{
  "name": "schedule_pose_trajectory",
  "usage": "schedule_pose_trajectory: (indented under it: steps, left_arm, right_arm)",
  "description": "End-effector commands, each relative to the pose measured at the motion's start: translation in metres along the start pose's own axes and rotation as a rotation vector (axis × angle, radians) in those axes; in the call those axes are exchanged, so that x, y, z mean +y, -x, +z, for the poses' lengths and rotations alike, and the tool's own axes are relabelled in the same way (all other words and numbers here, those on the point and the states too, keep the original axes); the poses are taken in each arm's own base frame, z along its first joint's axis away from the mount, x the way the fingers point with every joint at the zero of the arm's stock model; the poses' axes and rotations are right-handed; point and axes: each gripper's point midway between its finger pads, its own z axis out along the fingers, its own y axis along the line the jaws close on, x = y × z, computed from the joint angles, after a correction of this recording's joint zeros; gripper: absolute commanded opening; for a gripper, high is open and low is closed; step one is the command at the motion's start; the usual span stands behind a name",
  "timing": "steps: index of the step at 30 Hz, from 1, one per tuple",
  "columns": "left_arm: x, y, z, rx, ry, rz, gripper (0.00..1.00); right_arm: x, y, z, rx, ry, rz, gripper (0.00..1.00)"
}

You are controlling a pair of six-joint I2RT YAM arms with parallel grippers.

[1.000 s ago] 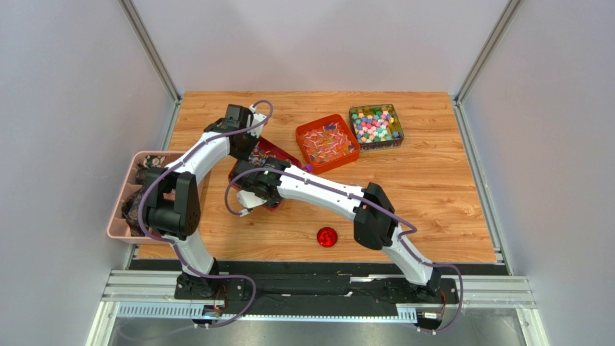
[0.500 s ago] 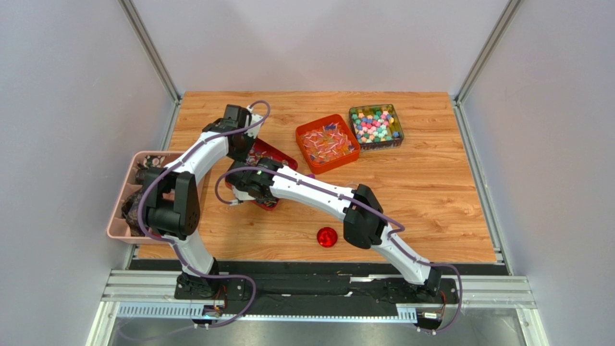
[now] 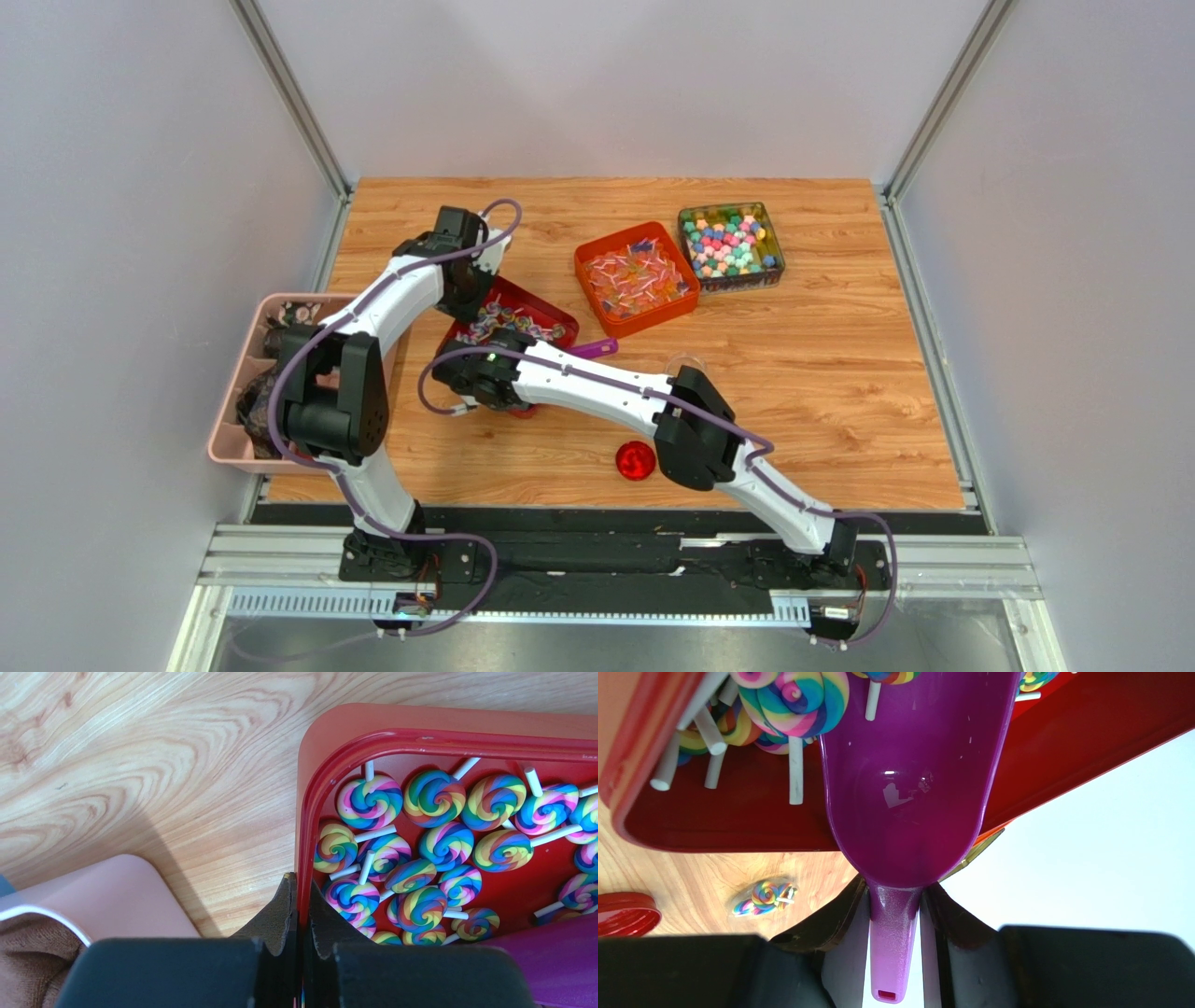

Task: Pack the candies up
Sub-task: Scoop the fake candies from the storage box.

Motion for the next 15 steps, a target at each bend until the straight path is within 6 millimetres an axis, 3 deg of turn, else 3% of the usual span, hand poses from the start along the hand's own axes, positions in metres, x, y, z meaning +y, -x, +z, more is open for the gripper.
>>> schedule_pose_trajectory:
  steps: [1,7,15]
  left_arm:
    - [-0.008,0.041,-0.025,-0.161,-0.052,-0.098,0.0]
    - [-0.011,0.039,-0.024,-0.153,-0.059,-0.129,0.0]
    - [-0.016,0.037,-0.021,-0.137,-0.086,-0.149,0.0]
  right_arm:
    - [0.011,0.027,-0.003,-0.072,0.038,0.006,0.0]
    - [0.019,0.035,0.005,-0.084,0.06,0.09,0.0]
    - [0.015,0.046,0.012,-0.118,0.065,0.146,0.0]
